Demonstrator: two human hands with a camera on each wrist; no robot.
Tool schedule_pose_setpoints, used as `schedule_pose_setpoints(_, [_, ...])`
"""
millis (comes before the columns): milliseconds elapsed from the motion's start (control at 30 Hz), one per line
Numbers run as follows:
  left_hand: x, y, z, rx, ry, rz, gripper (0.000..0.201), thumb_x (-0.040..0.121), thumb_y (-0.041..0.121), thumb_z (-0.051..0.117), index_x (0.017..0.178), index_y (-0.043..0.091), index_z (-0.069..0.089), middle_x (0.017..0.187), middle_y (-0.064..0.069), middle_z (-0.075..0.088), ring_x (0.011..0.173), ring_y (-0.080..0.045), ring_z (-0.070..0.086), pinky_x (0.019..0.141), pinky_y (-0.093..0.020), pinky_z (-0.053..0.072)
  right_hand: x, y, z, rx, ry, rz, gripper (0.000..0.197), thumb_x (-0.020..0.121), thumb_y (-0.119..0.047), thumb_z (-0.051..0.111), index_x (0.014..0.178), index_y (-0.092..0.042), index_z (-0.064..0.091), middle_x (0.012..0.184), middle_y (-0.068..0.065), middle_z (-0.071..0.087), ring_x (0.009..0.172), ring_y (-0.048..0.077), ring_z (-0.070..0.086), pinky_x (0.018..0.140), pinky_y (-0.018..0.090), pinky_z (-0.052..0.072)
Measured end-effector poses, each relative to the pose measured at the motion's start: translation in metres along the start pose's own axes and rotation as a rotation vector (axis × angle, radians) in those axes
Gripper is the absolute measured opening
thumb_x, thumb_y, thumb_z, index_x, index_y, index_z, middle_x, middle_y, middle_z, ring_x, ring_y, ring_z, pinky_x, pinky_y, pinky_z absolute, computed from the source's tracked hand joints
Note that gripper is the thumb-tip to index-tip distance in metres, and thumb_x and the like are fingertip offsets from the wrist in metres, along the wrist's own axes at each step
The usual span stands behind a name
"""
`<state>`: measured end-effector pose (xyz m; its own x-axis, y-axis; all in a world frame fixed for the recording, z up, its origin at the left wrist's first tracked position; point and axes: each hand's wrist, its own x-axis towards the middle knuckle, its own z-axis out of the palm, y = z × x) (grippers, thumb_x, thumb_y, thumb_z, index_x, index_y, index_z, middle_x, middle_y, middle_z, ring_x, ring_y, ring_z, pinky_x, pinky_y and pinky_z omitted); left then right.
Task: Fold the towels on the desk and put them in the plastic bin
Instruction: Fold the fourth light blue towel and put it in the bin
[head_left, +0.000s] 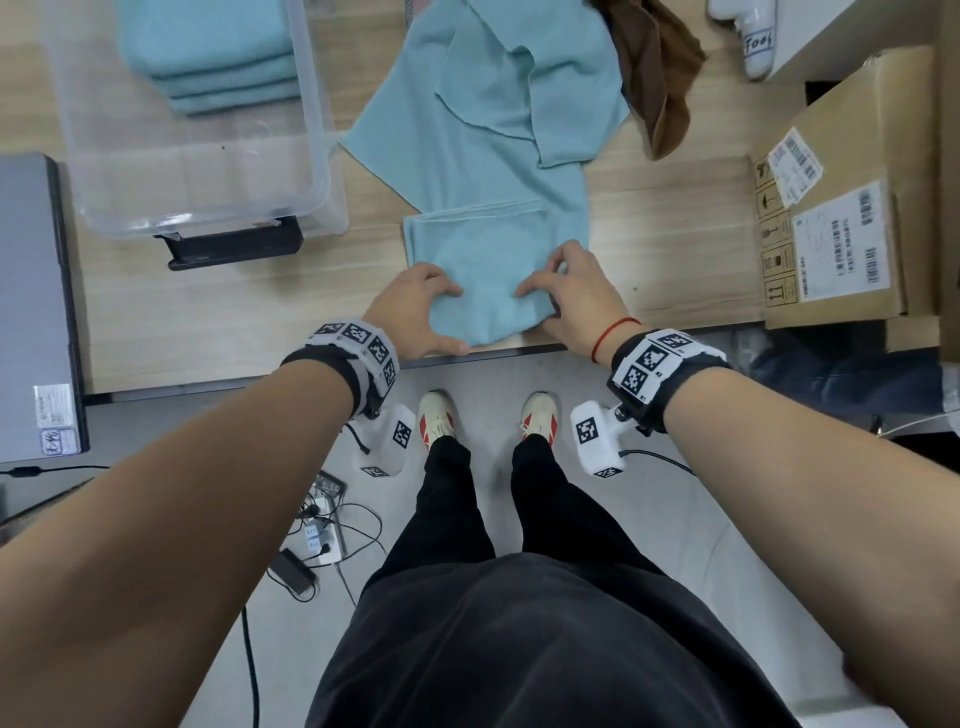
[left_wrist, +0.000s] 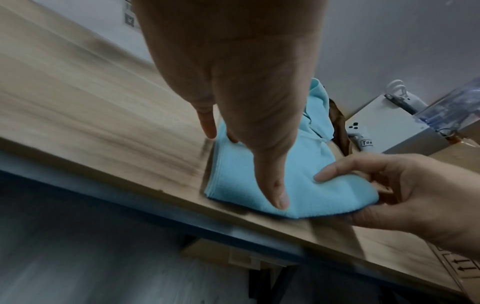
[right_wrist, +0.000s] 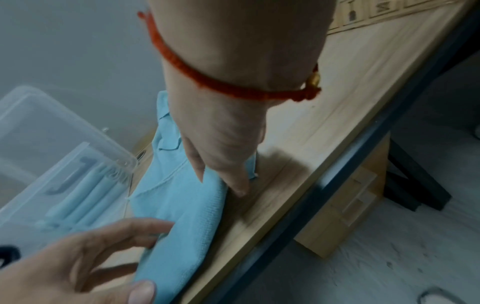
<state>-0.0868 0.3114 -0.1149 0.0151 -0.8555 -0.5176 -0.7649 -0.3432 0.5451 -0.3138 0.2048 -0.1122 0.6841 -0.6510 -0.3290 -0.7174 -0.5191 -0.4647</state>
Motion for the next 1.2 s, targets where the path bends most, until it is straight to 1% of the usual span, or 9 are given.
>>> schedule_pose_setpoints(167, [0.004,0.003,-0.008,0.005,-0.054,-0.019,0.106,0.053,0.053,0.088,0.142,0.016,0.044,0.139,-0.004,0.040,0.131,-0.019,0.038,0.112,-0.028,0.026,0.012,-0.008,-0.005,-0.315,-0.033,-0.260,0.022,0.072,-0.028,0.073,0.092,-0.036,0.073,0.139,0.002,0.049,0.126,0.029,0.042,0.101,0.043,0.035])
schedule_pose_setpoints(267, [0.007,0.002,-0.012,0.029,-0.106,-0.024,0.116,0.051,0.054,0.089,0.146,0.014,0.036,0.142,-0.005,0.038,0.132,-0.020,0.037,0.112,-0.029,0.027,0.023,-0.010,-0.009,-0.102,-0.147,-0.188,0.020,0.082,-0.031,0.070,0.100,-0.021,0.072,0.117,0.005,0.066,0.110,0.030,0.060,0.094,0.040,0.045])
schedule_pose_setpoints(367, [0.010,-0.003,-0.024,0.008,-0.181,-0.002,0.118,0.050,0.051,0.091,0.147,0.015,0.033,0.144,-0.003,0.039,0.131,-0.020,0.040,0.110,-0.030,0.031,0.033,-0.006,-0.017,0.122,-0.147,0.030,0.021,0.090,-0.033,0.065,0.100,-0.015,0.063,0.092,0.005,0.066,0.092,0.027,0.060,0.075,0.031,0.041])
schedule_pose_setpoints(500, [0.016,-0.009,-0.036,-0.012,-0.170,-0.044,0.094,0.061,0.036,0.090,0.140,0.020,0.042,0.136,0.001,0.051,0.124,-0.022,0.046,0.100,-0.030,0.034,0.048,0.000,-0.029,0.321,-0.121,0.129,0.014,0.095,-0.031,0.060,0.090,-0.020,0.052,0.084,-0.001,0.056,0.081,0.020,0.052,0.067,0.028,0.033])
schedule_pose_setpoints(667, [0.025,-0.018,-0.031,-0.108,0.006,-0.118,0.027,0.092,0.040,0.061,0.098,0.014,0.061,0.085,0.000,0.058,0.081,-0.021,0.053,0.072,-0.028,0.035,0.069,0.005,-0.031,0.391,-0.107,0.176,0.017,0.096,-0.032,0.058,0.088,-0.019,0.053,0.075,-0.005,0.051,0.075,0.016,0.048,0.066,0.028,0.035])
schedule_pose_setpoints(767, [0.031,-0.018,-0.032,-0.150,0.048,-0.211,0.048,0.100,0.045,0.041,0.081,0.004,0.055,0.069,-0.008,0.052,0.069,-0.026,0.050,0.064,-0.032,0.035,0.079,0.008,-0.030,0.422,-0.088,0.233,0.019,0.096,-0.035,0.057,0.092,-0.017,0.057,0.078,-0.002,0.056,0.078,0.020,0.053,0.069,0.031,0.042])
schedule_pose_setpoints(900, [0.042,-0.024,-0.031,-0.157,0.058,-0.255,0.055,0.101,0.052,0.031,0.088,0.007,0.059,0.084,-0.020,0.061,0.079,-0.030,0.058,0.077,-0.044,0.045,0.088,0.008,-0.029,0.387,-0.042,0.290,0.025,0.096,-0.039,0.055,0.095,-0.015,0.060,0.071,0.000,0.051,0.068,0.019,0.048,0.062,0.029,0.038])
schedule_pose_setpoints(1133, [0.057,-0.027,-0.030,-0.233,0.124,-0.354,0.055,0.102,0.049,0.032,0.086,0.004,0.059,0.080,-0.012,0.055,0.075,-0.023,0.050,0.071,-0.034,0.037,0.102,0.007,-0.026,0.293,0.000,0.354,0.031,0.097,-0.037,0.052,0.104,-0.008,0.060,0.094,0.012,0.061,0.085,0.027,0.051,0.070,0.030,0.035])
schedule_pose_setpoints(1200, [0.061,-0.027,-0.030,-0.241,0.130,-0.383,0.056,0.101,0.050,0.034,0.074,0.005,0.054,0.071,-0.008,0.051,0.067,-0.022,0.047,0.064,-0.032,0.035,0.104,0.005,-0.026,0.273,0.009,0.382,0.032,0.097,-0.036,0.051,0.105,-0.006,0.060,0.094,0.012,0.060,0.089,0.029,0.053,0.073,0.033,0.039])
